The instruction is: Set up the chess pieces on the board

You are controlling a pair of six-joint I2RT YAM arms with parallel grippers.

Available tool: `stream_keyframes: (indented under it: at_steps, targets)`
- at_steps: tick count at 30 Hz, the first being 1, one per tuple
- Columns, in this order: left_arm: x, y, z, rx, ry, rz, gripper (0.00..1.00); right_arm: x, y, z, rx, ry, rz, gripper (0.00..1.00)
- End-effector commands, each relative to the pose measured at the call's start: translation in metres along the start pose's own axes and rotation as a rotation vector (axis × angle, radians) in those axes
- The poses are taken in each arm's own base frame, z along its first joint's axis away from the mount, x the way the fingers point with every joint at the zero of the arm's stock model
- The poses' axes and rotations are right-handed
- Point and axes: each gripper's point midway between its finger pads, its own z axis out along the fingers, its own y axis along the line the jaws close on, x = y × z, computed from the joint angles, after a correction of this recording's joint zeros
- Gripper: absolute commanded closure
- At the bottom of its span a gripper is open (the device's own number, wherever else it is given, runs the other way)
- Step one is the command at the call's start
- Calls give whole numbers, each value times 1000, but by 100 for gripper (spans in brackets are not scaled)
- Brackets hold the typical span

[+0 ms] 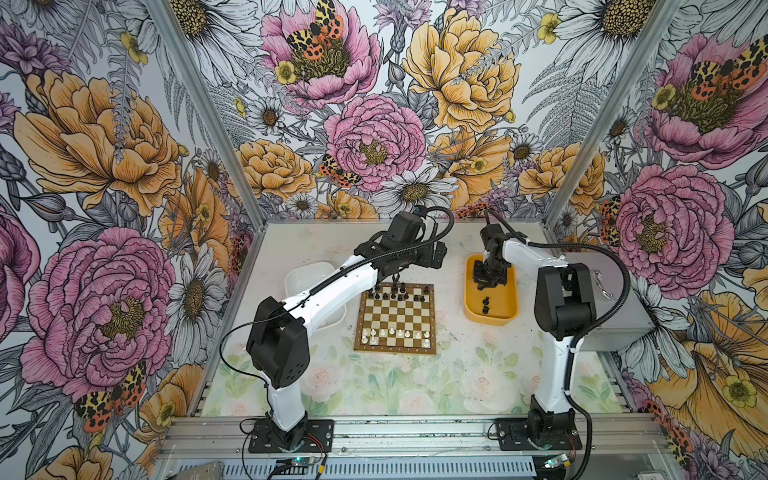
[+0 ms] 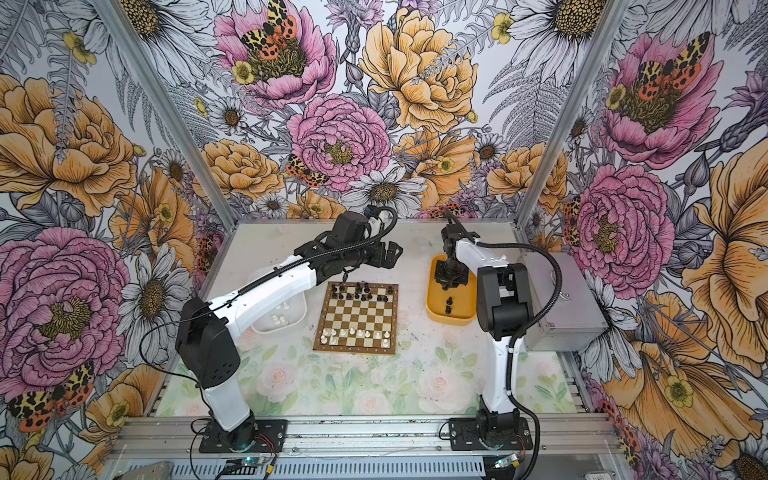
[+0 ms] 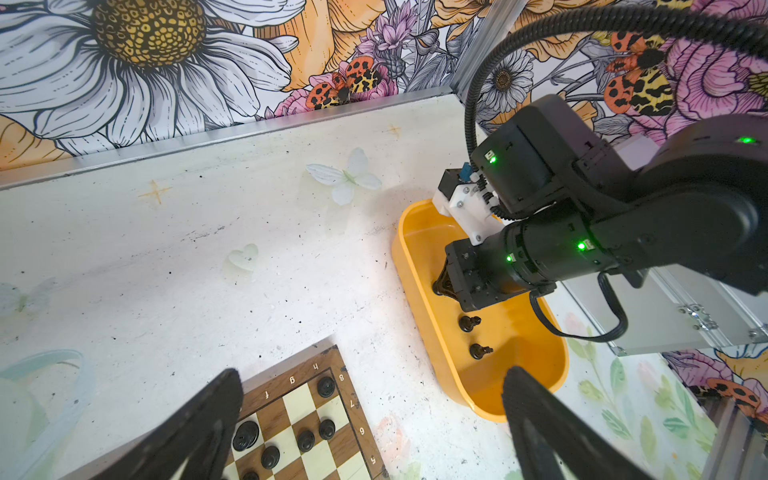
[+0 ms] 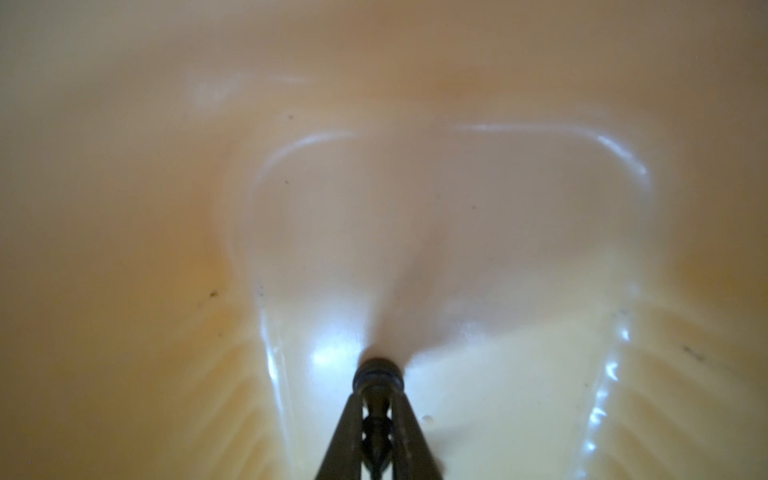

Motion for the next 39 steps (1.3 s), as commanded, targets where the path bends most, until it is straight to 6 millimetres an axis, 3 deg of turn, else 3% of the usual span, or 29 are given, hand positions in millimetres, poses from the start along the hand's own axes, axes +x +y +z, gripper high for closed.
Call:
stream_keyframes:
  at_steps: [1,39]
  targets:
    - [-12,4,-16,-13,-42,10,1,-12,4,-8,-13,-39,-15,80]
    - [-10,0,-29,-14,-53,19,1,-15,7,-29,0,-94,-31,80]
